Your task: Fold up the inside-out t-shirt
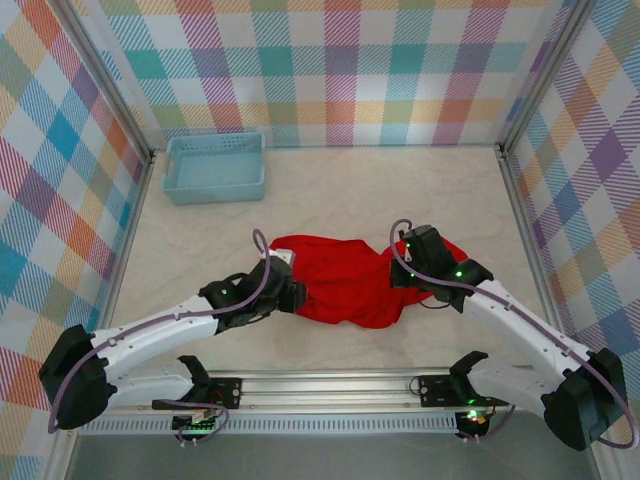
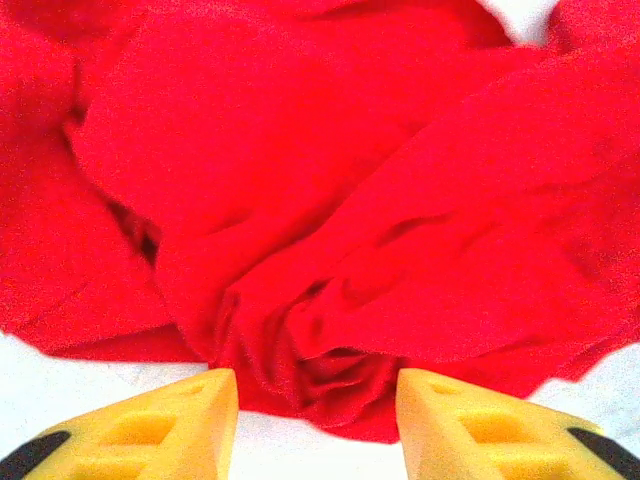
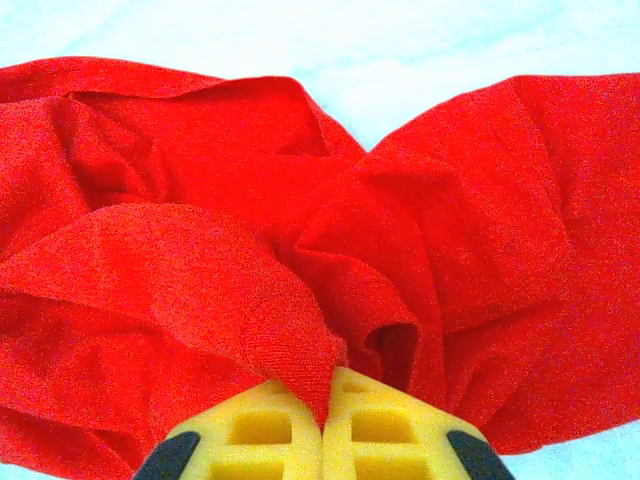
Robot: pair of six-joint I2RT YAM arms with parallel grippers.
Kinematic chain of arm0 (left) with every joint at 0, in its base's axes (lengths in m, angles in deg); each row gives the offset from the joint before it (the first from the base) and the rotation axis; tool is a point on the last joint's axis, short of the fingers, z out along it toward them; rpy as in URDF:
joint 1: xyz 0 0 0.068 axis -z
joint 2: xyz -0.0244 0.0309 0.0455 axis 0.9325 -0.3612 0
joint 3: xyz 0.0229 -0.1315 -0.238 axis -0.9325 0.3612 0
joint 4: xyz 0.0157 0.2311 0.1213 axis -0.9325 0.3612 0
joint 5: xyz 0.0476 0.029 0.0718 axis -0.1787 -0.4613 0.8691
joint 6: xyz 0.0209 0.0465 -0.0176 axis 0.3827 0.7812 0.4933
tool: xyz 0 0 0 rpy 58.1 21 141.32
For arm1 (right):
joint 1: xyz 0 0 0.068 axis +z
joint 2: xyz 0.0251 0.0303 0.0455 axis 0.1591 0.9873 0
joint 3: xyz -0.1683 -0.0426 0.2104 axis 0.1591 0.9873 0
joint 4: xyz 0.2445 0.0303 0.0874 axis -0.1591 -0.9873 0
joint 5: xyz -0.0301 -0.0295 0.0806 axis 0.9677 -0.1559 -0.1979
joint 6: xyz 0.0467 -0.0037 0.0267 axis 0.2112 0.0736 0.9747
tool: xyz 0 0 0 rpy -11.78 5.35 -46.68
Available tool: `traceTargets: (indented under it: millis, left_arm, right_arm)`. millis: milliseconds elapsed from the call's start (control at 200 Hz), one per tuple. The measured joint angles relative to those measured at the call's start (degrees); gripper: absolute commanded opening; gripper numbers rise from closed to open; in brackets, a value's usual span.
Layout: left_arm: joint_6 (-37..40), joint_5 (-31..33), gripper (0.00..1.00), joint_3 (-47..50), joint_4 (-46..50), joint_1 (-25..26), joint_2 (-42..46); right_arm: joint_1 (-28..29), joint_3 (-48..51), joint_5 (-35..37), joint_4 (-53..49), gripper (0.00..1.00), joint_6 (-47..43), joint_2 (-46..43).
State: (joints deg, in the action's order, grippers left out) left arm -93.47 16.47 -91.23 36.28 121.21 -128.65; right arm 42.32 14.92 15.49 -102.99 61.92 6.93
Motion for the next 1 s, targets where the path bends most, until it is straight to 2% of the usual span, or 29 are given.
traceTargets:
  millis: [125, 305, 775, 1000]
  left_arm:
    - [-2.4, 3.48, 0.35, -4.02, 2.71, 3.02, -2.14]
    - [-4.02, 4.15, 0.3, -4.11, 5.35, 3.5, -9.57]
    - [-4.44, 3.78, 0.3, -5.42, 5.05, 3.5, -16.87]
    - [-3.76, 3.37, 0.16, -5.99, 4.68, 3.72, -17.73]
  right_arm:
    - [0.24, 0.0, 0.04, 0.02, 0.0, -0.02, 0.0]
    - [0.26, 0.0, 0.59, -0.09, 0.0, -0.04, -0.15]
    - [0.24, 0.9, 1.46, -0.35, 0.0, -0.31, -1.86]
    - [0.26, 1.09, 1.57, -0.35, 0.0, -0.72, -1.86]
